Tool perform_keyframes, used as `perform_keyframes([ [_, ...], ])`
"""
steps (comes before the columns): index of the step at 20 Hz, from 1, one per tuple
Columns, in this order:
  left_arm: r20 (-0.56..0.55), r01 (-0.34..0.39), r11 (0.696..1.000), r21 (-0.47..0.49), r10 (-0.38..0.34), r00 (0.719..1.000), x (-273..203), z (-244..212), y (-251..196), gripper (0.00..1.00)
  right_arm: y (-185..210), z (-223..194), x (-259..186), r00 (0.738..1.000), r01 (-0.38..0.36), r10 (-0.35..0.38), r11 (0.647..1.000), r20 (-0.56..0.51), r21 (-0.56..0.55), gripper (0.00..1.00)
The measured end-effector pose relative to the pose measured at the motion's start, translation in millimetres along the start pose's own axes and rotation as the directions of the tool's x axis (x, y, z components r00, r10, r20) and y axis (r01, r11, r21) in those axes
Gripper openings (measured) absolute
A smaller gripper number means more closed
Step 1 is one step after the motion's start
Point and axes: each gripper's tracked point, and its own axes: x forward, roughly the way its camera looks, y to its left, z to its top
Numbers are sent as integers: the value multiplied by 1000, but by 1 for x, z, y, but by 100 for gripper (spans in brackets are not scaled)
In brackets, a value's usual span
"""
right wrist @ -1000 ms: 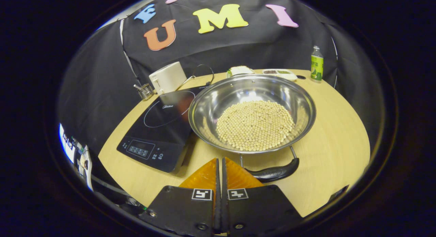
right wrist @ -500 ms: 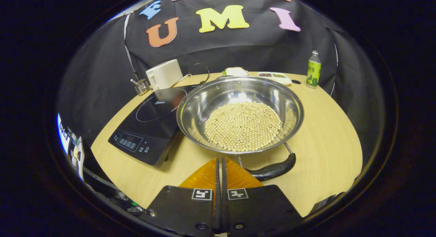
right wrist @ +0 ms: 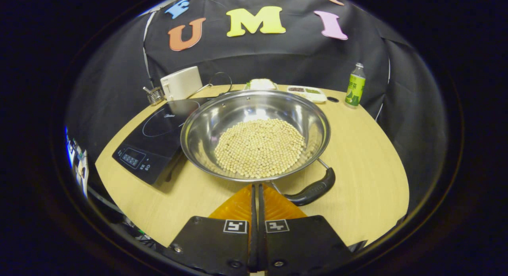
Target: First push the handle of the pot to place it horizontally, then grasp the pot with both hands and set it on the induction cooktop.
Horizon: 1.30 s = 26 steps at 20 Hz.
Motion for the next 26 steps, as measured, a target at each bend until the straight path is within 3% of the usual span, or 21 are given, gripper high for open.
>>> perform_keyframes([
  [7, -14, 11, 1000, -19, -11, 1000, 21, -4, -10, 96, -40, 5, 6, 1000, 5, -5, 1000, -27, 0, 4],
  [10, -6, 9, 1000, -23, -9, 1000, 25, -1, -9, 96, -63, 11, 10, 999, 40, -40, 999, -29, -10, 0],
  [18, 31, 10, 1000, -20, -10, 999, 32, 5, -10, 96, -114, 28, 28, 991, 133, -132, 989, 15, -59, 4],
  [26, 26, 2, 1000, -11, -1, 1000, 38, 2, -14, 96, -131, 37, 50, 987, 159, -159, 987, 4, -6, 1],
])
